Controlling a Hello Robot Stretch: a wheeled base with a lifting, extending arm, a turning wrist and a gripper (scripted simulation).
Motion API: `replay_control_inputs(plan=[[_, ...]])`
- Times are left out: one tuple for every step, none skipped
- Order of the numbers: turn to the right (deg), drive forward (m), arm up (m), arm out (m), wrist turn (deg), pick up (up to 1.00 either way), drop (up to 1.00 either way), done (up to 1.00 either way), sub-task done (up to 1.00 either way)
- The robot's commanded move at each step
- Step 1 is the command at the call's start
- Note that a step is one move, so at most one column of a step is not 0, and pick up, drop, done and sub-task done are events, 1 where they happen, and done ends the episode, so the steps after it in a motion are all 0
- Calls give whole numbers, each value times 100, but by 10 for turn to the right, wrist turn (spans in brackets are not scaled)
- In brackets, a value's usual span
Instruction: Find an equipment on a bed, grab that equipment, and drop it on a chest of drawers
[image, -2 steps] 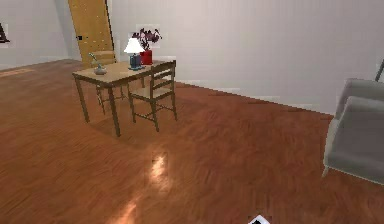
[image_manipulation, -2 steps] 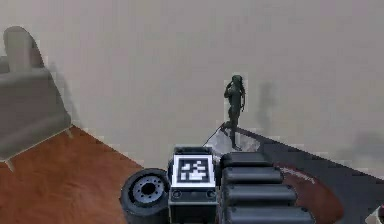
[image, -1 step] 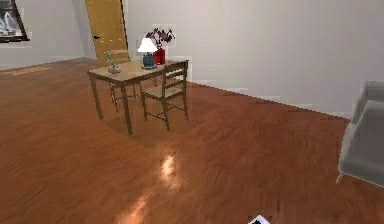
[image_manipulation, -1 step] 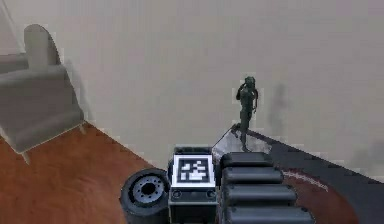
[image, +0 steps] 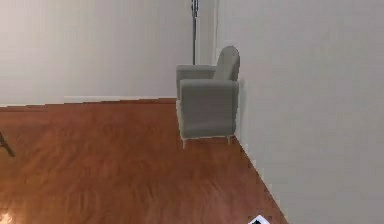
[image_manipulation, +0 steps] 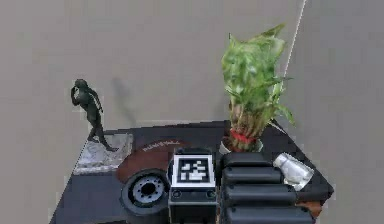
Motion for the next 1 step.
replay_control_inputs(plan=[[300, 0, 0, 0, 0, 0, 0, 0, 0]])
